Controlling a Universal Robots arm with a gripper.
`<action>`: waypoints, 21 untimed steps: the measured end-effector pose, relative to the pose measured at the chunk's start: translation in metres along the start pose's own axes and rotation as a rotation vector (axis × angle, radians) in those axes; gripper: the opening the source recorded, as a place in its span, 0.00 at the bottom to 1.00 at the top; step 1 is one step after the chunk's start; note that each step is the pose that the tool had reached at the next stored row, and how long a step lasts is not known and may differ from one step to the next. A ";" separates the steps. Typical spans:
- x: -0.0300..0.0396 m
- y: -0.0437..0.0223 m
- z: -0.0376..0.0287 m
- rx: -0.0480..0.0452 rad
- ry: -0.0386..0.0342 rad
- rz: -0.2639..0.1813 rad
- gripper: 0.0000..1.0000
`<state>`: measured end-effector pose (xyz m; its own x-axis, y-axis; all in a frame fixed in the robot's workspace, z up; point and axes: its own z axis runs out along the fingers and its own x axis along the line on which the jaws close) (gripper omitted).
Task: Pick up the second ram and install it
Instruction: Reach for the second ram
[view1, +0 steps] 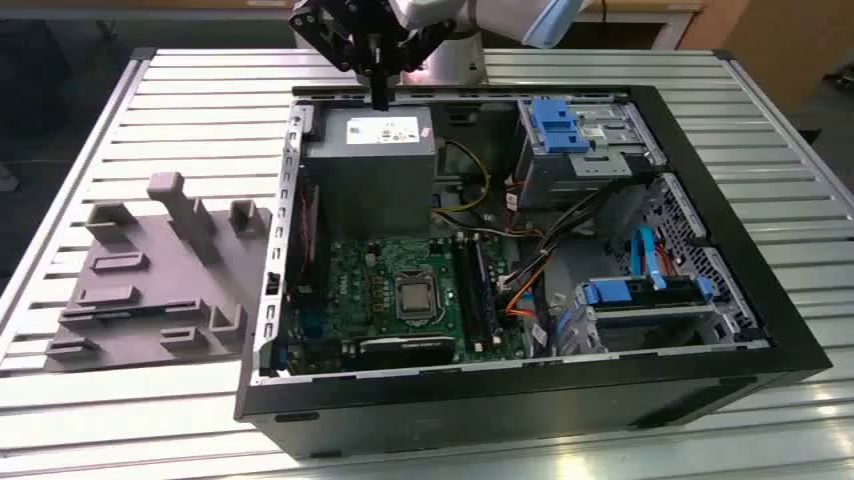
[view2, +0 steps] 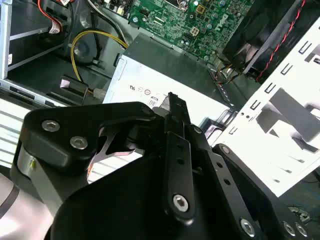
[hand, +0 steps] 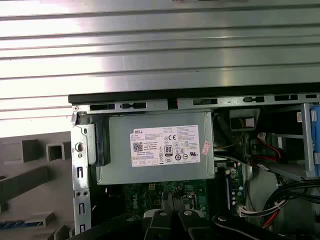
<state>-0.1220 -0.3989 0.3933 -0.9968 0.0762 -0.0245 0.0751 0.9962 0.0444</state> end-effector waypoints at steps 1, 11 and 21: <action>0.0000 0.0000 0.0000 0.0000 0.0000 0.000 0.11; 0.0024 -0.0002 -0.0001 0.0000 0.0000 0.000 0.11; 0.0049 -0.0004 -0.0001 0.0000 0.0000 0.000 0.11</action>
<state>-0.1268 -0.3989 0.3933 -0.9968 0.0764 -0.0244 0.0752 0.9962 0.0443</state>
